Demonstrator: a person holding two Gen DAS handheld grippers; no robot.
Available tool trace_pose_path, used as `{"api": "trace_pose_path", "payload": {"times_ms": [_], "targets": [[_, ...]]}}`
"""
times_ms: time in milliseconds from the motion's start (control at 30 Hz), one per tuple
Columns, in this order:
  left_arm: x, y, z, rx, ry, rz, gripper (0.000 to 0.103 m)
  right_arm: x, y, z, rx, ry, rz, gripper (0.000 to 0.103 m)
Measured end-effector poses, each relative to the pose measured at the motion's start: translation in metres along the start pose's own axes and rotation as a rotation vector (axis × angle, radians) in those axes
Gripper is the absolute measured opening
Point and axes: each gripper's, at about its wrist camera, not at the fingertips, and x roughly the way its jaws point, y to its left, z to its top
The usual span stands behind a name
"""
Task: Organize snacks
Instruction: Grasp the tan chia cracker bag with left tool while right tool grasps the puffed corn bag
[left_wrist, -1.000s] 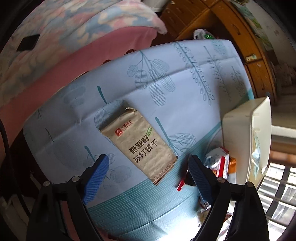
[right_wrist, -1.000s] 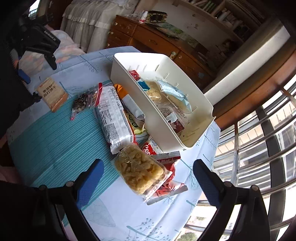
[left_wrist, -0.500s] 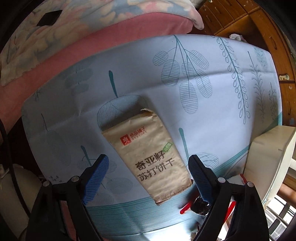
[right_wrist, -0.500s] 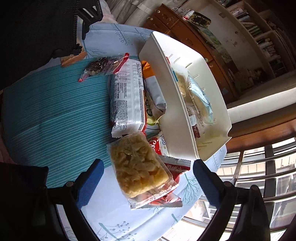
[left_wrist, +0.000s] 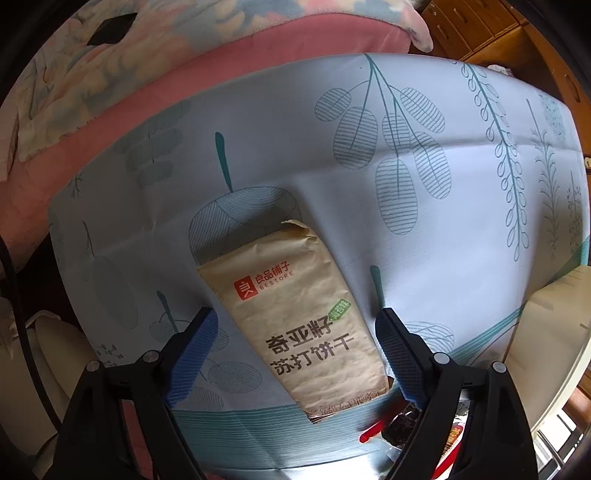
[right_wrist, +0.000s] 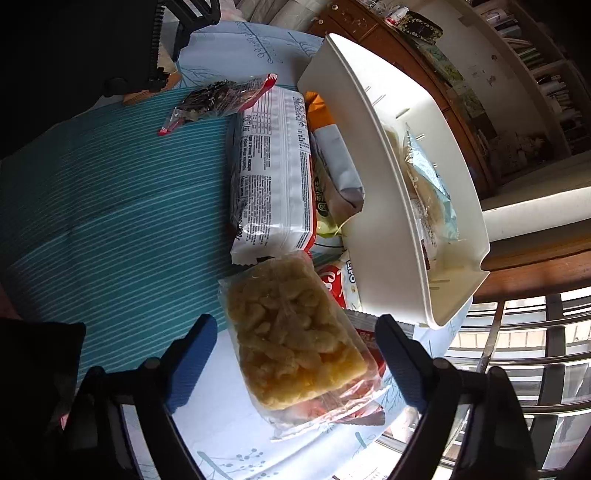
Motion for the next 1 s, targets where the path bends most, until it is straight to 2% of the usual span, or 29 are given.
{"api": "trace_pose_path", "payload": {"times_ms": [100, 267, 333, 567, 800, 1000], "targets": [[-0.001, -0.003, -0.002, -0.003, 0.000, 0.003, 0.080, 0.006, 0.001, 0.000, -0.006, 0.019, -0.002, 0.079], [-0.006, -0.008, -0.004, -0.026, -0.006, -0.003, 0.067, 0.008, 0.000, 0.001, 0.002, 0.026, 0.012, 0.076], [-0.007, -0.009, -0.006, -0.027, -0.009, -0.004, 0.065, 0.010, -0.002, 0.000, 0.004, 0.033, 0.027, 0.070], [-0.008, -0.007, -0.014, -0.008, 0.011, -0.035, 0.059, 0.014, -0.003, -0.003, 0.026, 0.068, 0.043, 0.064], [-0.013, 0.003, -0.029, 0.025, 0.032, -0.051, 0.058, 0.009, -0.002, -0.002, 0.031, 0.057, 0.039, 0.063], [-0.030, 0.007, -0.040, 0.079, 0.013, -0.063, 0.058, -0.004, -0.003, 0.003, 0.043, 0.016, 0.021, 0.063]]}}
